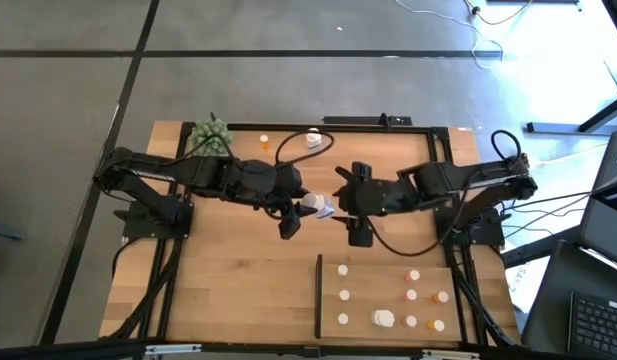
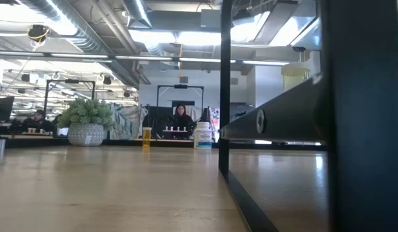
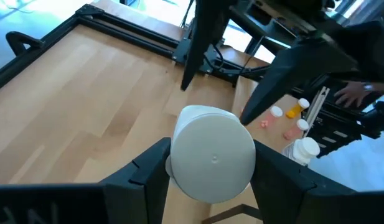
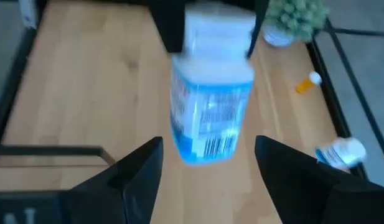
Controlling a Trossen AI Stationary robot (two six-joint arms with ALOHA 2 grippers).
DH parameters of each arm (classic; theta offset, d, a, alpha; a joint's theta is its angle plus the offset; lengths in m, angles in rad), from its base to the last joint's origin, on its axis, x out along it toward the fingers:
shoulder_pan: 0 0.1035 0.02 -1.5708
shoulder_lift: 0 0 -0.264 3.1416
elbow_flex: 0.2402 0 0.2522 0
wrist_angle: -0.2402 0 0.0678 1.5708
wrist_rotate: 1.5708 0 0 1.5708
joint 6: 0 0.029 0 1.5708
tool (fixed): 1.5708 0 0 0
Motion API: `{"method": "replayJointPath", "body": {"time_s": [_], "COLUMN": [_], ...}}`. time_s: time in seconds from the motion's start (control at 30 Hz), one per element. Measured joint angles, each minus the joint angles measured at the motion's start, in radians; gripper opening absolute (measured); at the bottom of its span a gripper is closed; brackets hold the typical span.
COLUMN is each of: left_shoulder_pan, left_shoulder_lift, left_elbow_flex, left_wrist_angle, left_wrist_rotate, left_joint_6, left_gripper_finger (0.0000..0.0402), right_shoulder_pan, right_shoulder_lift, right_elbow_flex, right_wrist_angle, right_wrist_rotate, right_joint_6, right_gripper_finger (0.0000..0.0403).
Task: Pick and place medicine bottles onto shelf by color
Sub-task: Put the bottom supplement bottle on the shelf aligned with the other supplement bottle
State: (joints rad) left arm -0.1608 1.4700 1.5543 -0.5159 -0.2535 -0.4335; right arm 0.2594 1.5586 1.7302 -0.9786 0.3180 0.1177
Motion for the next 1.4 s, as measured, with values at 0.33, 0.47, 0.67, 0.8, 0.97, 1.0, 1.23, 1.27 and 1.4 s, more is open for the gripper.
{"method": "replayJointPath", "body": {"time_s": [0.33, 0.47, 0.67, 0.8, 0.97, 1.0, 1.23, 1.27, 1.4], "left_shoulder_pan": [-0.013, -0.013, -0.013, -0.013, -0.013, -0.013, -0.013, -0.013, -0.013], "left_shoulder_lift": [0.000, 0.000, 0.000, 0.000, 0.000, 0.000, 0.000, 0.000, 0.000], "left_elbow_flex": [0.000, 0.000, 0.000, 0.000, 0.000, 0.000, 0.000, 0.000, 0.000], "left_wrist_angle": [0.002, 0.003, 0.005, 0.001, 0.000, 0.000, -0.003, -0.003, -0.005], "left_wrist_rotate": [-0.019, -0.019, -0.019, -0.017, -0.018, -0.018, -0.016, -0.015, -0.015], "left_joint_6": [0.001, 0.001, 0.001, 0.001, 0.001, 0.001, 0.001, 0.001, 0.004], "left_gripper_finger": [0.0178, 0.0178, 0.0178, 0.0178, 0.0178, 0.0178, 0.0178, 0.0178, 0.0178], "right_shoulder_pan": [-0.055, -0.073, -0.097, -0.097, -0.097, -0.097, -0.097, -0.097, -0.097], "right_shoulder_lift": [0.012, 0.019, 0.057, 0.075, 0.081, 0.081, 0.081, 0.081, 0.081], "right_elbow_flex": [0.000, 0.000, 0.000, 0.000, 0.000, 0.000, 0.000, 0.000, 0.000], "right_wrist_angle": [0.072, 0.103, 0.115, 0.129, 0.137, 0.139, 0.150, 0.151, 0.150], "right_wrist_rotate": [-0.106, -0.166, -0.233, -0.248, -0.249, -0.248, -0.248, -0.248, -0.248], "right_joint_6": [-0.051, -0.076, -0.102, -0.125, -0.130, -0.130, -0.150, -0.149, -0.149], "right_gripper_finger": [0.0256, 0.0256, 0.0256, 0.0256, 0.0255, 0.0253, 0.0219, 0.0212, 0.0185]}}
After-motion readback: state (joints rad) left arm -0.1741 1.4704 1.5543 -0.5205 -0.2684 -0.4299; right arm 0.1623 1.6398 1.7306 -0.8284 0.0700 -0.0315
